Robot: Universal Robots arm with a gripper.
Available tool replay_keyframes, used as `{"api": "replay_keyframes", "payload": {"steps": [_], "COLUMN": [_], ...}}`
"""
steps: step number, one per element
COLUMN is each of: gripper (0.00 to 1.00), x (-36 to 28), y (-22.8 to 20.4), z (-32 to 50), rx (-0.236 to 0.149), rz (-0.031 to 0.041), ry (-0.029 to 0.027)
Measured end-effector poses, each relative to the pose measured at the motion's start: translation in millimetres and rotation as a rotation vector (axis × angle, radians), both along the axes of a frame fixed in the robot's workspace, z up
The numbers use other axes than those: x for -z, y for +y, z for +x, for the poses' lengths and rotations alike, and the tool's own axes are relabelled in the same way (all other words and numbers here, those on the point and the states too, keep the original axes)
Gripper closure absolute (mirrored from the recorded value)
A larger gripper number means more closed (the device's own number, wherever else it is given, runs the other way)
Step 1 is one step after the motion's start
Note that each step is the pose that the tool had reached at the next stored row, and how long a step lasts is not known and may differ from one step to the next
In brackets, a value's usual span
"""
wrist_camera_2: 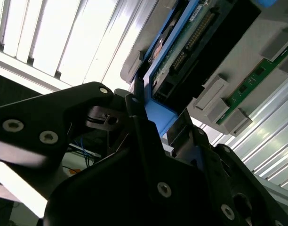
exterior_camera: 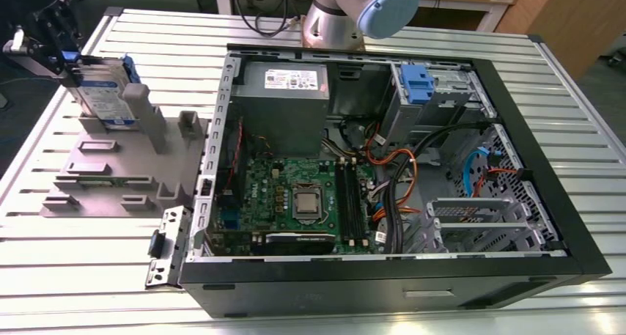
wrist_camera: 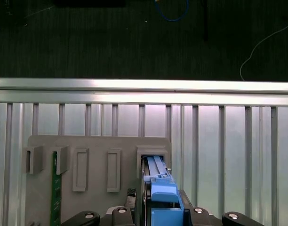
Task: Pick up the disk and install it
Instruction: 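Pick up the disk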
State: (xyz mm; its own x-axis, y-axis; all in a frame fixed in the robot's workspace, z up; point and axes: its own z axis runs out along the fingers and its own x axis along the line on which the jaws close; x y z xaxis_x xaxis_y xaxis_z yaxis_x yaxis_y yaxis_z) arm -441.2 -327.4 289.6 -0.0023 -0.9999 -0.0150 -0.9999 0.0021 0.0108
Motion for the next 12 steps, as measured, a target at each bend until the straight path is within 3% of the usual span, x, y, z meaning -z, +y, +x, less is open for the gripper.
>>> {"api": "replay_keyframes", "payload": {"steps": [3,5,12], "gripper": [0.55,0.63,0.64], "x": [0.0,-0.1,-0.2], "y": [0.0,0.0,0.0], "z": [0.0,0.0,0.0], "rx": [0.0,0.0,0.0], "rz": [0.0,-0.0001,0.0], "ry": [-0.0001,0.0,0.0]}}
